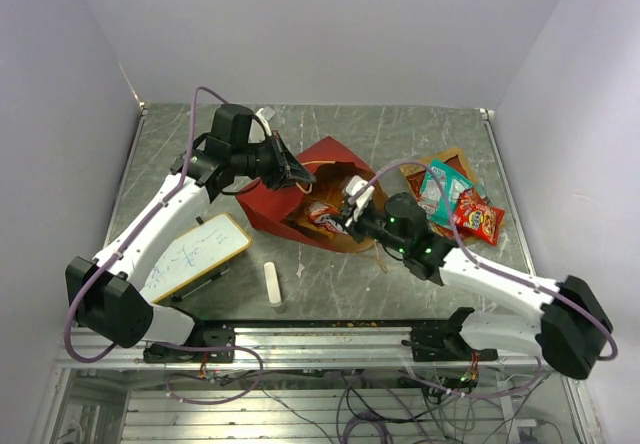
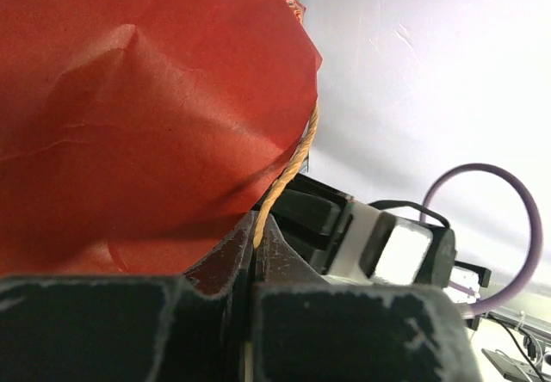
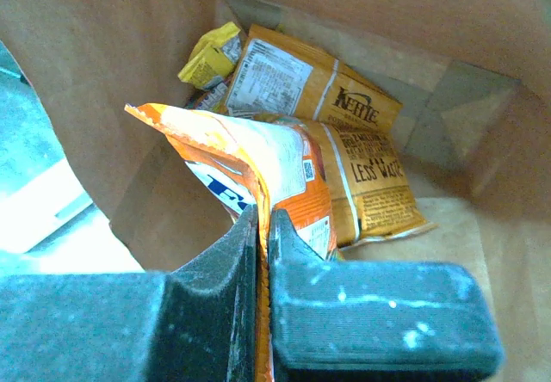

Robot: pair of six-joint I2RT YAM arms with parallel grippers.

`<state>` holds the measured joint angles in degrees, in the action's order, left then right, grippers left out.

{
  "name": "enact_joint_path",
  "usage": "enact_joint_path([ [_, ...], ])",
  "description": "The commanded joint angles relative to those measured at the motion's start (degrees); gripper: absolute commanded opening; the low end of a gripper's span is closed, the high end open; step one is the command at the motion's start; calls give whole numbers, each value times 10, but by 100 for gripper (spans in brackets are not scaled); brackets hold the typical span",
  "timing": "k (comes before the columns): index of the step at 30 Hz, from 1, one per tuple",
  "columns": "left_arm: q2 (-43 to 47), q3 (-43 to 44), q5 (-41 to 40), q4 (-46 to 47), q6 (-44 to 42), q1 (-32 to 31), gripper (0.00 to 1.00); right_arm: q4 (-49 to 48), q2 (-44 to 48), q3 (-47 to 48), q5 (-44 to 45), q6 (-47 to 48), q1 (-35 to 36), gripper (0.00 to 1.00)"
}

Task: Take the snacks out of the paper bag

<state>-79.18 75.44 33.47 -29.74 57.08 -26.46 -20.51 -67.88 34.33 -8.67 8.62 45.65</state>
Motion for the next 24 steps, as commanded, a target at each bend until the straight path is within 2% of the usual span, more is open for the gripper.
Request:
enact_joint_path([
  [1,12,0,18,26,7,-2,7,168,73,55,29,-35,2,0],
  [7,1,14,12,8,-18,-2,7,324,126,151,48,-172,2,0],
  [11,7,-6,8,28,-15,-2,7,516,105,274,103,-251,1,0],
  [13,13,-23,3,45,-17,-2,7,599,92,325,129,-249,2,0],
  [17,11,-44,-11,61,-24,-3,7,697,101,378,259,-262,2,0],
  [21,-10,-24,-7,34,-40,-3,7,709,138,388,384,-267,1,0],
  [24,-23,10,-18,-13,-65,-3,7,711,135,378,536,-287,1,0],
])
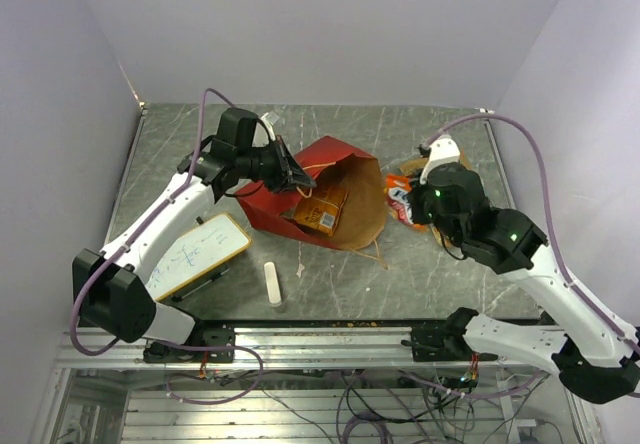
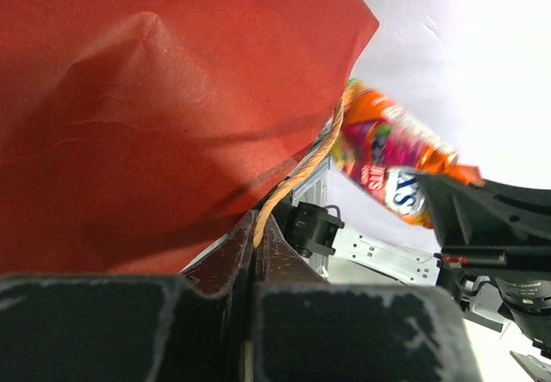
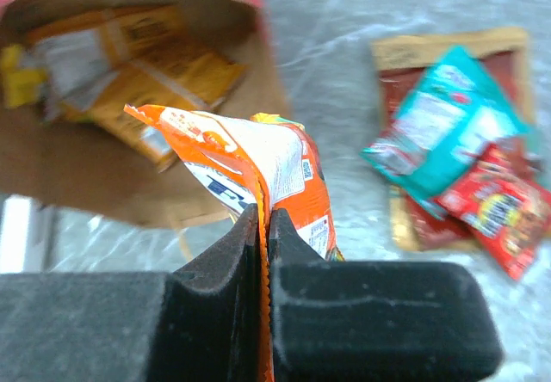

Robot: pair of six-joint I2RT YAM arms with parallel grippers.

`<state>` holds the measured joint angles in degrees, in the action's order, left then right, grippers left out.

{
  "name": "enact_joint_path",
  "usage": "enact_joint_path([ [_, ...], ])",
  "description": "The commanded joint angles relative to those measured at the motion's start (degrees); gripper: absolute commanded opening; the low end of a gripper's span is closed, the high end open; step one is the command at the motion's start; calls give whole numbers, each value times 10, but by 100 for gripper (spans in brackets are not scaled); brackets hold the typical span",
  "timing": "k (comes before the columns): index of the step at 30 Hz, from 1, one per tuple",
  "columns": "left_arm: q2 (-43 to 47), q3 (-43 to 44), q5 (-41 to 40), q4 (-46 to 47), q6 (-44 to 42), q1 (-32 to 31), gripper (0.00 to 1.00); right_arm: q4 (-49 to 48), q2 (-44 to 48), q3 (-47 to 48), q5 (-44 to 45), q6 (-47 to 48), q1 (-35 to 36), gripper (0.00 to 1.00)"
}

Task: Take the snacks out of the paper bag

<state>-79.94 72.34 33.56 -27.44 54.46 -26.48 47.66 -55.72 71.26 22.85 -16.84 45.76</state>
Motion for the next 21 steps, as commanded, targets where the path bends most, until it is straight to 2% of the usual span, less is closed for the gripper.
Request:
enact_joint_path([
  [1,-18,49,-21,-43,-40,-2,7,30,1,7,283,-33,-1,0],
  [4,-16,52,-6,-36,-25,-2,7,17,-64,9,364,-14,-33,0],
  [5,-14,50,-1,-32,-20,-2,7,3,-85,8,366,-2,-57,0],
  [9,-21,56,11,-44,-28,-4,7,-75,-148,-3,320,22,-166,0],
  [13,-39,93,9,-107,-67,-5,7,-175,-181,-27,299,58,-251,0],
  [18,-32,95,13,-119,-71,-5,7,-205,-249,-23,278,49,-326,0],
  [21,-34,101,10,-130,-85,-5,7,-252,-282,-39,272,63,-341,0],
])
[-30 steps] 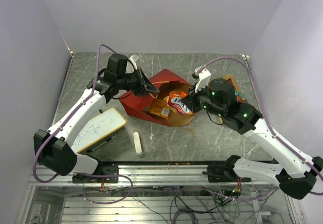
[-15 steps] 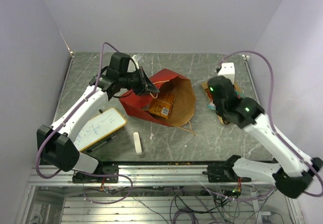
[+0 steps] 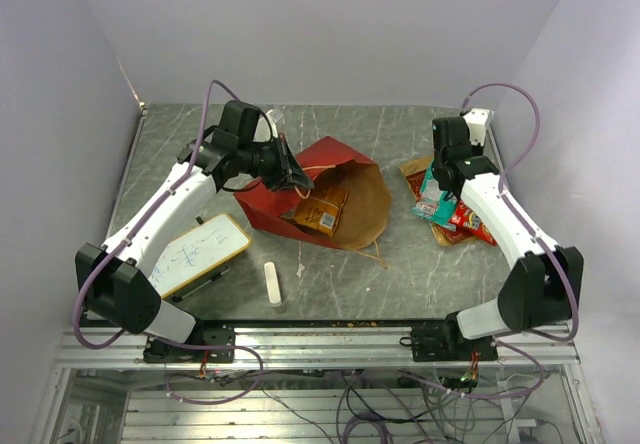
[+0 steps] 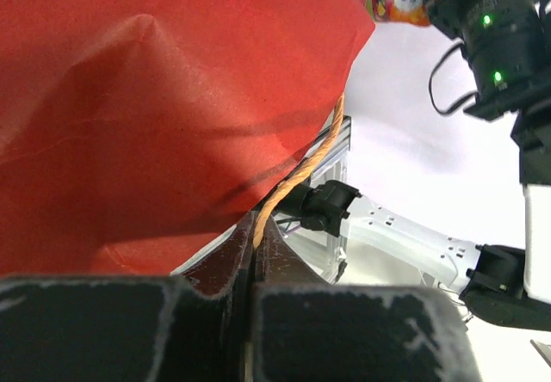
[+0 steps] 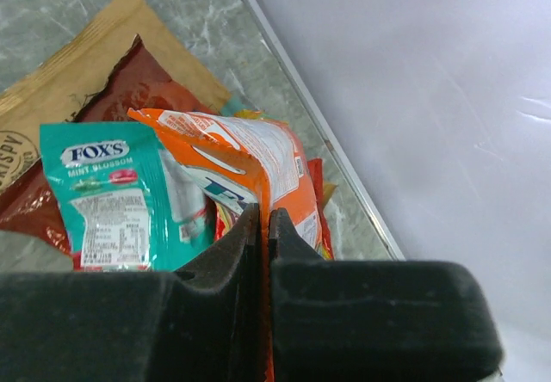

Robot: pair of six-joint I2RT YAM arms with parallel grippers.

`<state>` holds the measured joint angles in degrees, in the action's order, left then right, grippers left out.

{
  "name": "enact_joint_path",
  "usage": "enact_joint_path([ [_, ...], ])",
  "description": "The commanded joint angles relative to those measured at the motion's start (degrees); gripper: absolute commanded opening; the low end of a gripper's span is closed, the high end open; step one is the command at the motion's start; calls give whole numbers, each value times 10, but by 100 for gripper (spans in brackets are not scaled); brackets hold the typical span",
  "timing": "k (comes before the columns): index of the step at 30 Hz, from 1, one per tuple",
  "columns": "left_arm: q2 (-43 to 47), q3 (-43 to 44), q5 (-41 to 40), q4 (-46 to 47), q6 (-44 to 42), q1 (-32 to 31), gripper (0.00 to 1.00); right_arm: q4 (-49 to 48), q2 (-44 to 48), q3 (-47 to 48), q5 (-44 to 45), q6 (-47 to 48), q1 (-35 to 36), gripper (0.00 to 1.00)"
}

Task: Take the snacks out of the paper bag

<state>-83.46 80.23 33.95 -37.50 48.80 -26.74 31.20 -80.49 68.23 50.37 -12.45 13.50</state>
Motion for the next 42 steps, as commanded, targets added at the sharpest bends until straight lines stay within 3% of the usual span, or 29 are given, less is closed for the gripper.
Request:
enact_joint_path([
  [1,-2,27,6,-35,-33,-2,7,-108,-43,-16,-8,30,-19,0],
  [12,-37,62,29,-47,-56,-2,7,-163,-174,6,-31,5,-27,0],
  [17,-38,69,29,-47,-60,-2,7,-139,-177,-6,-100,-59,-25,10],
  [22,-25,42,44,-21,-46,-2,7,-133,-163,-18,-141,-64,-25,28],
  [27,-9,22,59,-11,-38,-2,7,-85,-117,7,-140,-36,-26,61],
  [31,1,19,63,-15,-34,-2,7,-32,-39,19,-167,-25,-25,79],
  [37,12,3,71,7,-15,-2,7,31,89,-62,-351,-74,-24,83],
  [42,18,-14,83,40,6,-9,7,31,209,-174,-484,-155,-11,96],
])
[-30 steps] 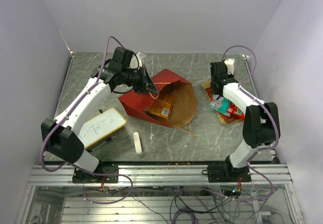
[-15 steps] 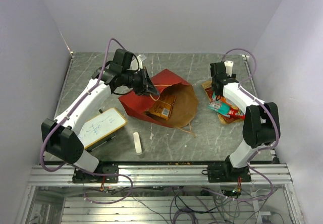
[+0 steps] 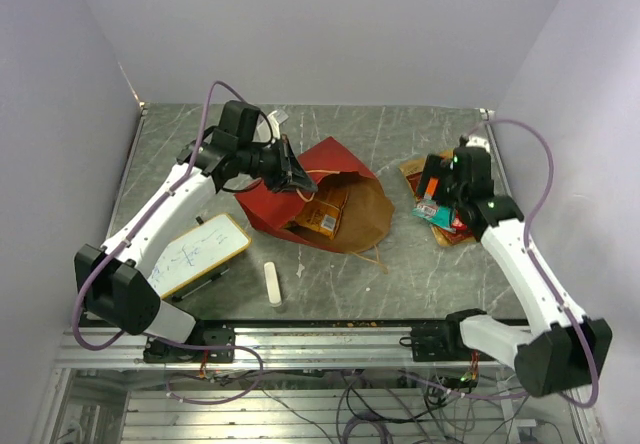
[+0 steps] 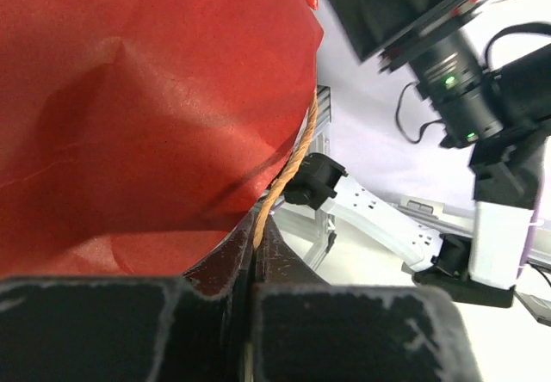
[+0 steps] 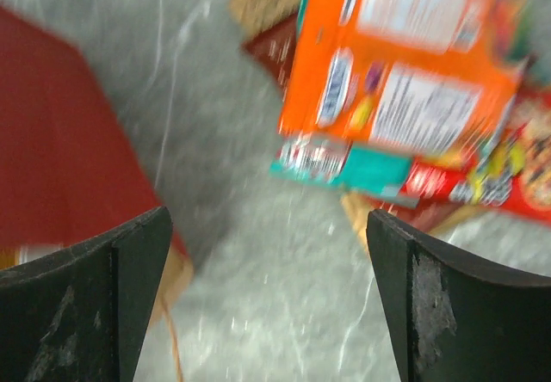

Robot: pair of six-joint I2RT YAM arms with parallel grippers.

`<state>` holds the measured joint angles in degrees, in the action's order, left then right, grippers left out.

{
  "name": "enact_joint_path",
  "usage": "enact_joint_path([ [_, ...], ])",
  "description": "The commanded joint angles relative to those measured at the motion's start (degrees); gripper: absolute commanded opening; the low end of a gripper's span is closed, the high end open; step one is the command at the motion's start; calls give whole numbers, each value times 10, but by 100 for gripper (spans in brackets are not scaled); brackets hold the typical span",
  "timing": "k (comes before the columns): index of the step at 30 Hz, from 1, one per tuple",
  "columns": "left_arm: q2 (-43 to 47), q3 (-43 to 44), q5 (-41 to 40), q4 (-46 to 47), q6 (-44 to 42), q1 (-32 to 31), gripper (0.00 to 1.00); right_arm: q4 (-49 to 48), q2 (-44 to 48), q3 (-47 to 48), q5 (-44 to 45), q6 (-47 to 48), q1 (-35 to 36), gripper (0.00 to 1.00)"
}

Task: Take the snacks out of the paper bag

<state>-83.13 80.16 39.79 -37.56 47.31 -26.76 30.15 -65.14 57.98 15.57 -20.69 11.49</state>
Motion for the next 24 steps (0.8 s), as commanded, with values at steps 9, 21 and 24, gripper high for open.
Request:
enact_joint_path([
  [9,39,-60,-22,71,35,-95,7,26,166,-142,-190,-139,101,100],
  [21,150,-125,-116,37,57,-151,7,-120,187,-164,-152,51,384,100],
  [24,148,-126,-122,43,63,-150,7,-163,162,-165,-139,109,453,100],
])
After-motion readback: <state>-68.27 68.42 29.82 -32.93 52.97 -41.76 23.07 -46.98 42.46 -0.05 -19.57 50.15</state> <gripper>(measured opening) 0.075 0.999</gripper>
